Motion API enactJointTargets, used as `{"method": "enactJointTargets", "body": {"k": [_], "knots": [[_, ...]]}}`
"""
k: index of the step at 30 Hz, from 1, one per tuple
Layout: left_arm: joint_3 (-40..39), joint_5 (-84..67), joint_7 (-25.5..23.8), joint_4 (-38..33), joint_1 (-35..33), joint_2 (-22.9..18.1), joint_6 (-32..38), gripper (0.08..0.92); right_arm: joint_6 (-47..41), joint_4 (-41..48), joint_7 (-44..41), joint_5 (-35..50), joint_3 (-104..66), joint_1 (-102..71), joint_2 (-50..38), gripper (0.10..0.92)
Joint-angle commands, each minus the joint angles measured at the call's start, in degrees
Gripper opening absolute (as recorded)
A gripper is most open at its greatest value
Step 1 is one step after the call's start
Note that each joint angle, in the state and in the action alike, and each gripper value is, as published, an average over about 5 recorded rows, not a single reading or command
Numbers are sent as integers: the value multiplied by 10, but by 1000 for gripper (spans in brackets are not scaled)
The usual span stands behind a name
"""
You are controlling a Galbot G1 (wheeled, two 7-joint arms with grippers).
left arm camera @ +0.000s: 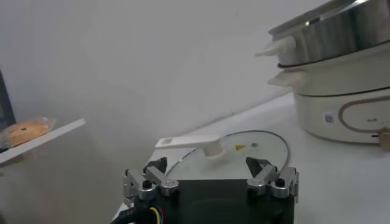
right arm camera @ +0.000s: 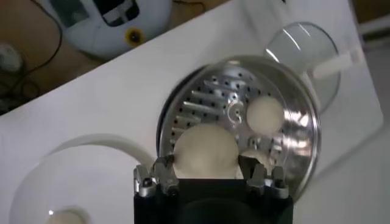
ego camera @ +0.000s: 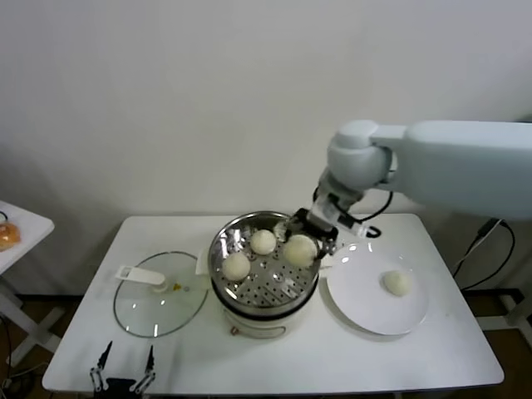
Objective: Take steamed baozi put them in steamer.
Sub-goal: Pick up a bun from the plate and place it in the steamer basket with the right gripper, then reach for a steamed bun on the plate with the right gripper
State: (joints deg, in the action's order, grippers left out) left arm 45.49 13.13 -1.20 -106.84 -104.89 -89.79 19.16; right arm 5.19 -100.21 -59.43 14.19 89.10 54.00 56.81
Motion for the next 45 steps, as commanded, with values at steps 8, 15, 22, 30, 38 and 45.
{"method": "enactJointTargets", "body": {"k": [8,15,22,30,38,45], "knots": [[1,0,1,2,0,-1,-1,823,56,41,26,-165,-8,-126,145,719],[3,0,1,4,0,-1,1,823,58,70,29,-197,-9,-161,167,720],[5,0,2,6,-1,0,3,823,60,86,29,-215,-13,-170,177,721],[7,1,2,6,-1,0,4,823,74,84,20,-173,-21,-137,162,809],[8,4,2,3,-3,0,4,823,43,86,-38,10,52,3,72,823],[5,10,4,6,-4,1,6,823,-86,134,-54,163,156,56,-28,823]]}}
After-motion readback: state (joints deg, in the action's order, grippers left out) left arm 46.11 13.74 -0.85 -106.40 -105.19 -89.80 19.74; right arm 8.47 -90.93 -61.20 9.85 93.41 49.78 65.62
